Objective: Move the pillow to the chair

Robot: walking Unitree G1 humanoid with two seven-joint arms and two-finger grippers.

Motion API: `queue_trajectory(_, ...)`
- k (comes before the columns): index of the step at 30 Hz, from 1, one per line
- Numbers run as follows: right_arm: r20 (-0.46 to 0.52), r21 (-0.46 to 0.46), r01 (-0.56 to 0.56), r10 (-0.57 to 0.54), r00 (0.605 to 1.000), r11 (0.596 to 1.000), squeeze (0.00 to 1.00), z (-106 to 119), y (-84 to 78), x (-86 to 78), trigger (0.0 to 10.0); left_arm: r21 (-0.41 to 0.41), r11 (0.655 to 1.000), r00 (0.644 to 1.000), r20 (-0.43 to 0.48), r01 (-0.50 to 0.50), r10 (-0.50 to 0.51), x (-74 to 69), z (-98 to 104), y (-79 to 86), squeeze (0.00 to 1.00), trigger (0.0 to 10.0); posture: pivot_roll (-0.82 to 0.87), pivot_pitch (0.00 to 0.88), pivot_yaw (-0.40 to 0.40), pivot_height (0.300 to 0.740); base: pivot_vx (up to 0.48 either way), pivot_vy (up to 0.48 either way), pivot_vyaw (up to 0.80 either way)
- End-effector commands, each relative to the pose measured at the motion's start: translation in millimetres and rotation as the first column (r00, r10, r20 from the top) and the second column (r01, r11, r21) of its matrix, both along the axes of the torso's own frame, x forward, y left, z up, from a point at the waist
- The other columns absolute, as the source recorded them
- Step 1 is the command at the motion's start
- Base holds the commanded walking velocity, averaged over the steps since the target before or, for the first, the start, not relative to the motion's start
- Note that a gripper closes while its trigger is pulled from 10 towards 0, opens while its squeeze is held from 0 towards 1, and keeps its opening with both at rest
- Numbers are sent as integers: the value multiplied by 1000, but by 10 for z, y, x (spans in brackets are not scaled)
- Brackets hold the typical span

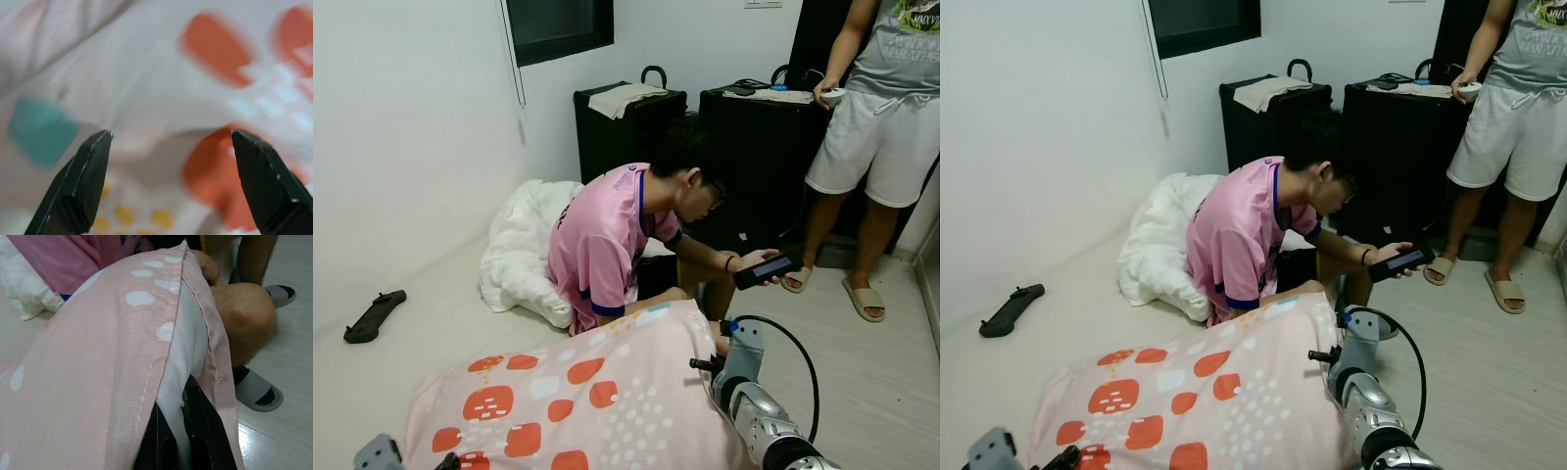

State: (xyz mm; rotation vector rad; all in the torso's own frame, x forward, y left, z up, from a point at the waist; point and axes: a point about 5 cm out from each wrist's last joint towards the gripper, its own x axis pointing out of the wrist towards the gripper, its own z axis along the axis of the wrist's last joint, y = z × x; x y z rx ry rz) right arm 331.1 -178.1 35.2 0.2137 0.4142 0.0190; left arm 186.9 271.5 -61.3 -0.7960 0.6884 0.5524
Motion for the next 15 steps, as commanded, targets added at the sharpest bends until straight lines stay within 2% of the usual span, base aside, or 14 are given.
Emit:
queue_trajectory(1,35,-5,17,-16,999,1000,0,35,-13,16,10000,-46,998,998,-43,-39,37,-130,-66,3,0,10000,-31,48,35,740,0,0,0)
queue_trajectory(3,36,-7,23,-22,999,1000,0,29,-21,10,10000,-131,988,993,-90,-84,73,-298,-164,-68,0,10000,-31,51,37,740,0,0,0)
queue_trajectory(4,36,-7,23,-22,999,1000,0,29,-21,10,10000,-131,988,993,-90,-84,73,-298,-164,-68,0,10000,-31,51,37,740,0,0,0)
queue_trajectory(6,35,-9,25,-25,999,1000,0,14,-33,-5,10000,-117,984,978,-179,-131,109,-475,-261,-128,0,10000,-34,60,36,740,0,0,0)
queue_trajectory(8,32,-10,24,-24,999,1000,0,1,-42,-17,10000,-78,964,946,-228,-253,230,-583,-295,-88,0,10000,-35,66,31,740,0,0,0)
queue_trajectory(9,32,-10,24,-24,999,1000,0,1,-42,-17,10000,-78,964,946,-228,-253,230,-583,-295,-88,0,10000,-35,66,31,740,0,0,0)
queue_trajectory(10,30,-13,21,-21,999,1000,0,-4,-44,-22,10000,-81,948,929,-241,-307,280,-608,-302,-77,0,10000,-37,71,29,740,0,0,0)
queue_trajectory(12,30,-13,21,-21,999,1000,0,-4,-44,-22,10000,-81,948,929,-241,-307,280,-608,-302,-77,0,10000,-37,71,29,740,0,0,0)
queue_trajectory(13,28,-17,17,-17,999,1000,0,-10,-49,-28,10000,-113,929,918,-236,-352,319,-607,-306,-92,0,10000,-40,85,22,740,0,0,0)
queue_trajectory(14,28,-17,17,-17,999,1000,0,-10,-49,-28,10000,-113,929,918,-236,-352,319,-607,-306,-92,0,10000,-40,85,22,740,0,0,0)
queue_trajectory(15,28,-17,14,-14,999,1000,0,-14,-55,-34,10000,-164,914,917,-220,-370,331,-573,-307,-136,0,10000,-41,93,19,740,0,0,0)
